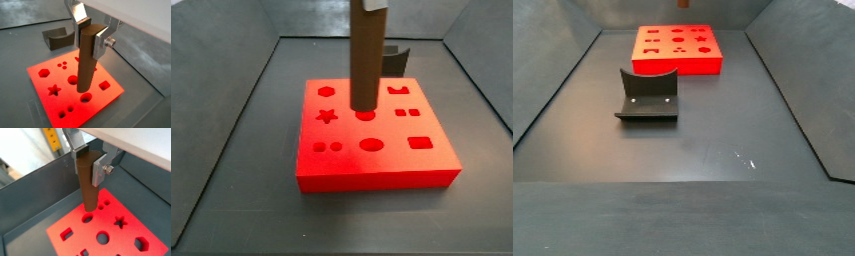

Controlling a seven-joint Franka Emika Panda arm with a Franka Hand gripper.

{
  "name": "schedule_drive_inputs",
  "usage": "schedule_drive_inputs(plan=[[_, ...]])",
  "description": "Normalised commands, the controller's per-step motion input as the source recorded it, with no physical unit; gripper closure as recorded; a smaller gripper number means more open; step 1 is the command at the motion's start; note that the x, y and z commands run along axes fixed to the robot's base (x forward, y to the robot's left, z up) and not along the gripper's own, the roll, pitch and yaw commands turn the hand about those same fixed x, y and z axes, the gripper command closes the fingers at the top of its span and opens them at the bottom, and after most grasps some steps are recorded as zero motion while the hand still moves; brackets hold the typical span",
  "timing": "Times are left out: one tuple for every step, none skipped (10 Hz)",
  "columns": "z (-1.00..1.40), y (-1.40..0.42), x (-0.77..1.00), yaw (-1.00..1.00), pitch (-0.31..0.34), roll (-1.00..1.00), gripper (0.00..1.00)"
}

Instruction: Insert the oval object.

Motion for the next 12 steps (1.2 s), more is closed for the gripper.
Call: schedule_drive_inputs(plan=[[0.00, -0.33, 0.35, 0.10, 0.060, 0.21, 1.00], [-0.01, -0.31, 0.28, 0.00, 0.070, 0.18, 1.00], [0.00, -0.13, 0.07, 0.00, 0.000, 0.00, 1.00], [-0.20, -0.03, 0.00, 0.00, 0.000, 0.02, 1.00], [-0.23, 0.00, 0.35, -0.24, 0.036, 0.04, 1.00], [-0.22, 0.00, 0.33, -0.49, 0.150, 0.24, 1.00], [-0.12, 0.00, 0.21, -0.57, 0.151, 0.19, 1.00], [-0.11, -0.02, 0.14, -0.41, 0.114, 0.08, 1.00], [-0.03, 0.00, 0.00, 0.00, 0.000, 0.00, 1.00], [-0.34, 0.04, 0.16, 0.00, 0.000, 0.04, 1.00], [-0.35, 0.17, 0.18, 0.17, 0.010, 0.07, 1.00], [-0.31, 0.00, 0.13, 0.21, 0.019, 0.10, 1.00]])
